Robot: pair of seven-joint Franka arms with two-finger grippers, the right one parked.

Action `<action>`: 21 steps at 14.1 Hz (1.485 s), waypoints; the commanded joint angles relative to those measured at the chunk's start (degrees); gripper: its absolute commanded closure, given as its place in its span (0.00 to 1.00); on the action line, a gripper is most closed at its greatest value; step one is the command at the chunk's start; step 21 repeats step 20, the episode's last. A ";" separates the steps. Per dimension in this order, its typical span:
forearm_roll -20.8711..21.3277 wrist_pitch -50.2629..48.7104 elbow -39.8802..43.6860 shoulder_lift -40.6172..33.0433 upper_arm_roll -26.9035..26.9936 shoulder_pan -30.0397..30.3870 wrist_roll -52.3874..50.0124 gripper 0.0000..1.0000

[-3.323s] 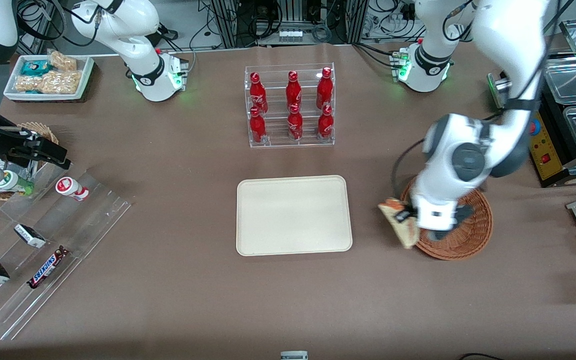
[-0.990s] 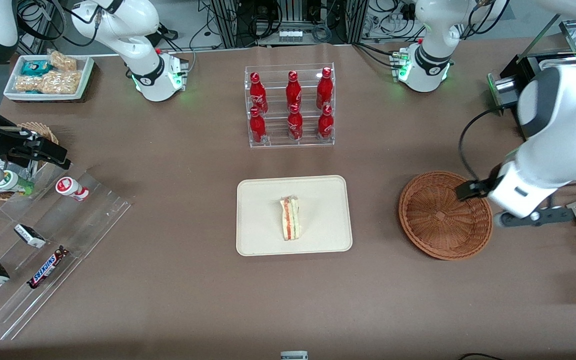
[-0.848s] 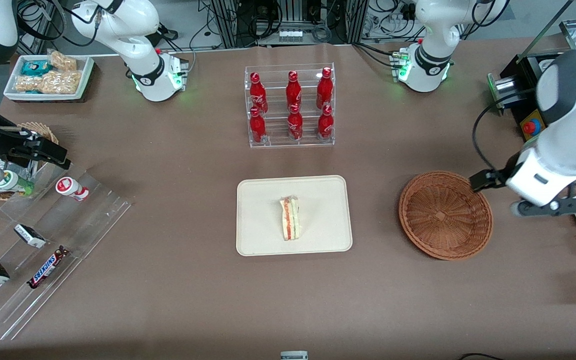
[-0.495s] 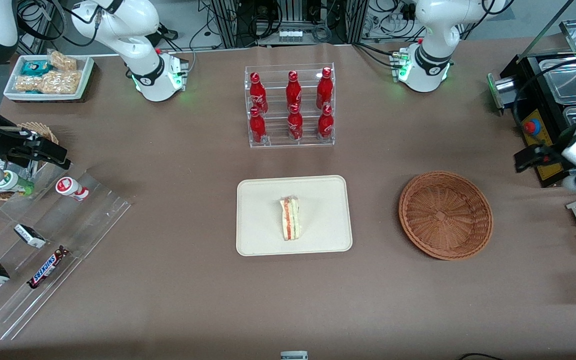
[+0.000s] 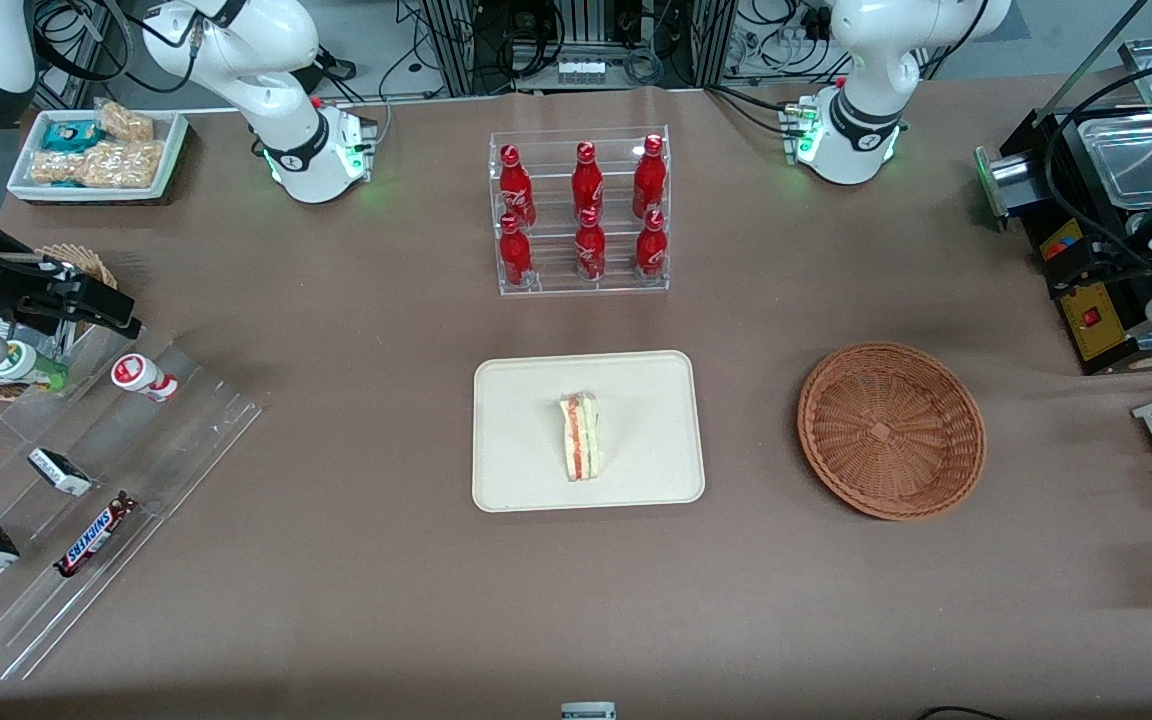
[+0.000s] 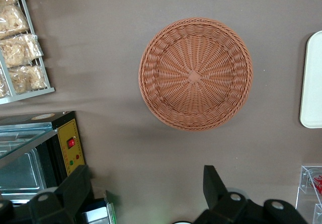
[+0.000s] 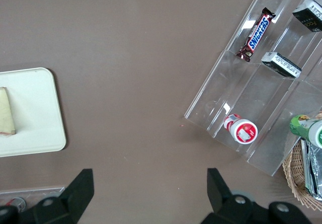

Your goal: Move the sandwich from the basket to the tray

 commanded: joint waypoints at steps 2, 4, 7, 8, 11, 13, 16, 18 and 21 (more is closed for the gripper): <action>-1.46 0.70 2.31 2.18 -0.09 -0.27 0.74 0.00; -1.29 0.79 3.37 2.72 0.17 -0.27 1.26 0.00; -2.07 0.00 4.51 2.29 10.41 -9.90 1.00 0.00; -3.38 -0.53 4.51 1.93 11.33 -11.07 1.00 0.00; -6.82 -8.60 8.72 1.58 12.04 -12.58 1.00 0.00; -9.80 -8.70 8.82 1.93 11.87 -11.44 1.17 0.00; -9.02 -5.82 8.30 1.93 12.04 -11.26 1.26 0.00; -8.85 -5.45 8.12 2.28 12.04 -11.26 1.26 0.00; -8.76 -5.37 8.12 2.98 12.04 -11.52 1.26 0.00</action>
